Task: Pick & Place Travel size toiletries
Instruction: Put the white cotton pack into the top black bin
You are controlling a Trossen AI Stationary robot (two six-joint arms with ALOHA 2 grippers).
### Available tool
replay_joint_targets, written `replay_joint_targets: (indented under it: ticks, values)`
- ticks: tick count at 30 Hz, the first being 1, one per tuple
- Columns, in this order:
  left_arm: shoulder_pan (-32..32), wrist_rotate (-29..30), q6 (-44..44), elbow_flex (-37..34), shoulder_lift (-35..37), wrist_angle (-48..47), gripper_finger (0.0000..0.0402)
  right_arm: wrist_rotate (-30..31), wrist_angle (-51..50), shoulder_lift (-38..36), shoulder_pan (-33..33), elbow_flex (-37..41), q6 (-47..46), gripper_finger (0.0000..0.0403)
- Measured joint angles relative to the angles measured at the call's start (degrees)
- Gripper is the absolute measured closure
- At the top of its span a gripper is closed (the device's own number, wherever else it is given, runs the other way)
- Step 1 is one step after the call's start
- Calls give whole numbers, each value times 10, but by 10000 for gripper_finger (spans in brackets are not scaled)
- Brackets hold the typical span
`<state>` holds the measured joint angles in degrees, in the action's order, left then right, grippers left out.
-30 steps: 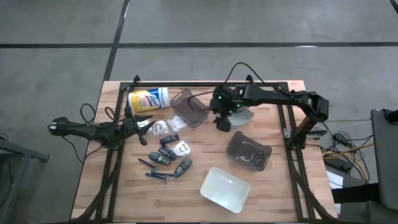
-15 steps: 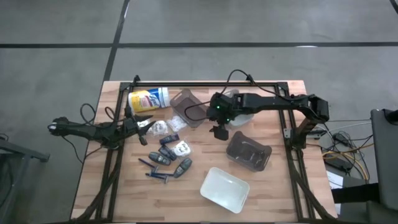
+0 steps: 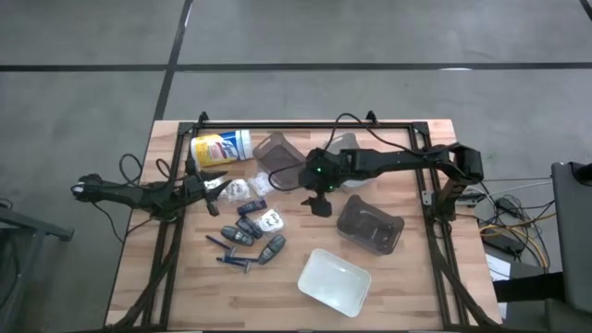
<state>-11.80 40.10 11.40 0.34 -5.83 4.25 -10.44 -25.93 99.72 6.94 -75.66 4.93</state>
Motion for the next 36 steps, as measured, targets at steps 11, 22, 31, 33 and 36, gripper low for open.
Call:
replay_joint_targets:
  ticks: [11, 22, 31, 33, 36]
  values:
    - [0, 0, 0, 0, 0, 0, 268, 0, 41, 30, -3, 8, -43, 98]
    - [0, -1, 0, 0, 0, 0, 268, -1, -26, 29, -19, 8, -36, 117]
    - [0, -1, 33, 0, 0, 1, 268, -2, -59, 12, -32, 19, 23, 158]
    - [0, -2, 85, 0, 0, 4, 268, -3, -60, 5, -32, 29, 40, 166]
    - [0, -2, 127, 0, 0, 8, 268, -6, -60, -12, -27, 49, 56, 176]
